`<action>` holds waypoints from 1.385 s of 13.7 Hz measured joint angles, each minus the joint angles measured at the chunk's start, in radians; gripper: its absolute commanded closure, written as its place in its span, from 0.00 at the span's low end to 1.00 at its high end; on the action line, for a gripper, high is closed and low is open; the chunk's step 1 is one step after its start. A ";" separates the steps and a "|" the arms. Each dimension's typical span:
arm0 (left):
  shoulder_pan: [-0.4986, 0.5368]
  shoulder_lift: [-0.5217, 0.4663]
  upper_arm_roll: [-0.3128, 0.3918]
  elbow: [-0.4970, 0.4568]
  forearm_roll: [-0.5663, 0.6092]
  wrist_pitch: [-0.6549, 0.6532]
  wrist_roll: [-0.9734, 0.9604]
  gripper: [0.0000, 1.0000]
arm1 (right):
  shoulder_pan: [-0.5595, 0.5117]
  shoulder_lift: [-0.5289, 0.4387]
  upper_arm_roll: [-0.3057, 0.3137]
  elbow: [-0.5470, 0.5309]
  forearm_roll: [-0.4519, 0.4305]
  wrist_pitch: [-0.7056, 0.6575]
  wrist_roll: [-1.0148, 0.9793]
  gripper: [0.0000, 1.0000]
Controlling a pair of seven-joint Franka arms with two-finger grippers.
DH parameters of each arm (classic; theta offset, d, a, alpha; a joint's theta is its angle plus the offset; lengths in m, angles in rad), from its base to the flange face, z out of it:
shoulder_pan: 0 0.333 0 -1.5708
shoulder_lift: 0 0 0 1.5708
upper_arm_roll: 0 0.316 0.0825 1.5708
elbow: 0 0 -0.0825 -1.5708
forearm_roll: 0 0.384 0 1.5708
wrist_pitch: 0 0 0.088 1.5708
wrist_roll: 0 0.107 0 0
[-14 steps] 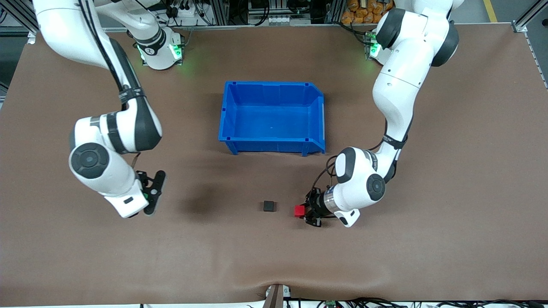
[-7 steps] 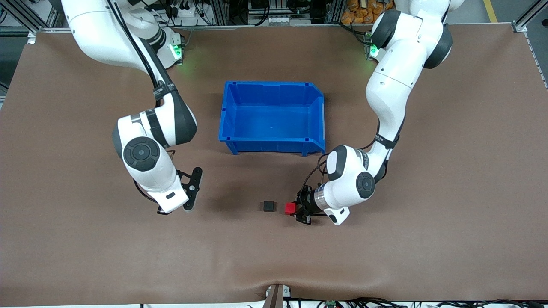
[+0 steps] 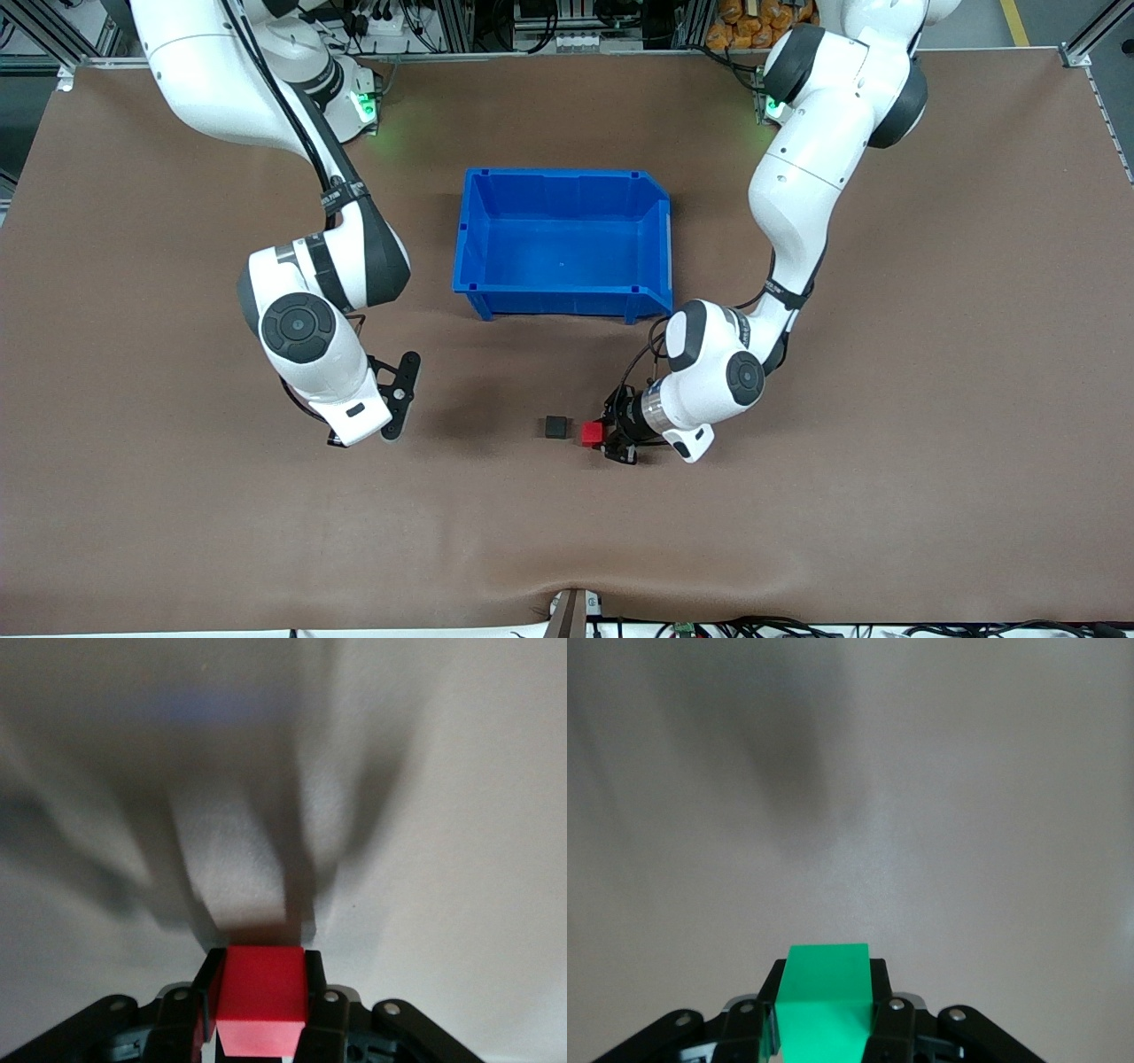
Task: Attach green and red cubes to black cube
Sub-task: 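Press the red cube onto the black cube while the right gripper approaches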
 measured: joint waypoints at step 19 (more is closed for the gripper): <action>-0.032 0.009 0.000 0.003 0.000 0.043 -0.020 0.01 | 0.065 0.085 0.008 0.037 0.027 0.036 0.158 0.98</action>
